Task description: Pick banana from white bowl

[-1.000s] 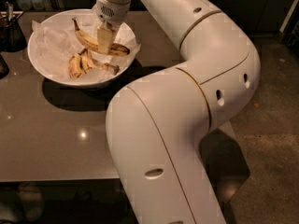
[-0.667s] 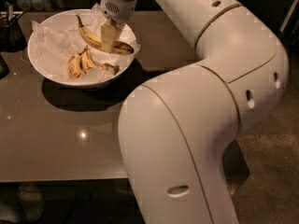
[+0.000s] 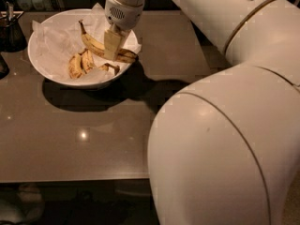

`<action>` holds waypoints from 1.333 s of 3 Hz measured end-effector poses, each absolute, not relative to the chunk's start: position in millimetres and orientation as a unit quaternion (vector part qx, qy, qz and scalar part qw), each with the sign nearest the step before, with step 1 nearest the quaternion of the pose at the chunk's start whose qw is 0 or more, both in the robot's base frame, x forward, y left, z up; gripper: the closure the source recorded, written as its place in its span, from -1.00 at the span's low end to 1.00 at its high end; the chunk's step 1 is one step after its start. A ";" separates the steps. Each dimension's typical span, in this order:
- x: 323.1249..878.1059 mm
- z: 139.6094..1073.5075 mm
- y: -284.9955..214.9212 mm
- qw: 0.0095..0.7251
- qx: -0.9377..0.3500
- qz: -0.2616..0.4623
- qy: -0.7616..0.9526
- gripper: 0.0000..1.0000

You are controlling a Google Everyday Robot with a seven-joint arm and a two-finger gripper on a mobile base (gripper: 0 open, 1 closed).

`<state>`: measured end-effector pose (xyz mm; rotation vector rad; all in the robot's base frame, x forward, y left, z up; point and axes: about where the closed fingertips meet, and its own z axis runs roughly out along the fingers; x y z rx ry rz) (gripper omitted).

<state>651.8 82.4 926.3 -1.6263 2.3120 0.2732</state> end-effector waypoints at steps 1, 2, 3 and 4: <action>644.4 932.8 80.5 0.154 -0.574 0.093 0.799 1.00; 592.0 944.9 47.0 0.178 -0.571 0.108 0.794 1.00; 591.1 941.7 46.2 0.173 -0.571 0.106 0.796 1.00; 576.9 952.5 52.0 0.176 -0.583 0.103 0.787 1.00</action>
Offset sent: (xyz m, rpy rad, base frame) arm -0.0709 -0.0445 0.0237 0.0256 -0.0348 -0.0014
